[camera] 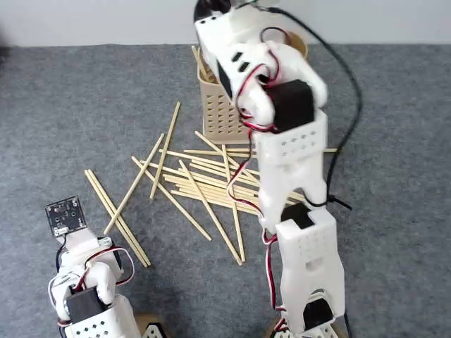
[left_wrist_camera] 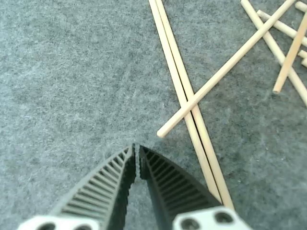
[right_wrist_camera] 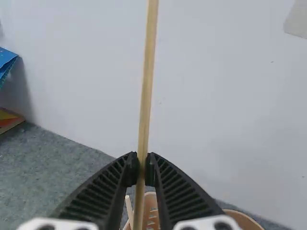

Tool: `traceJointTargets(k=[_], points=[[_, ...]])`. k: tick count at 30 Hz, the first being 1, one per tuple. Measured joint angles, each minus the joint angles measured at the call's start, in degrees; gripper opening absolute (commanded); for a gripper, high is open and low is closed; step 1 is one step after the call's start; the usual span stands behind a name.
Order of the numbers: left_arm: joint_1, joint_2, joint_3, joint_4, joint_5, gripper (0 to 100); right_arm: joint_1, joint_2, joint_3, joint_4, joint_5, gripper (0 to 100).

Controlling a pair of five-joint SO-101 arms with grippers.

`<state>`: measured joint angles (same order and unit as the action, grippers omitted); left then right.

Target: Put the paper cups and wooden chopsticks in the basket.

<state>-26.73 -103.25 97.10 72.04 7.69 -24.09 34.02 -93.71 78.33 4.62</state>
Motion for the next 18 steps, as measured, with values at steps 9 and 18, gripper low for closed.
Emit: traceJointTargets(k=[9, 18], points=[[0.0, 0.0, 0.0, 0.0, 0.0, 1, 0.0, -12.04, -0.53, 18.46, -3.43, 0.8], [0.0, 0.0, 0.0, 0.0, 0.0, 1, -0.18, -19.52, -0.53, 22.15, -4.4, 0.7]])
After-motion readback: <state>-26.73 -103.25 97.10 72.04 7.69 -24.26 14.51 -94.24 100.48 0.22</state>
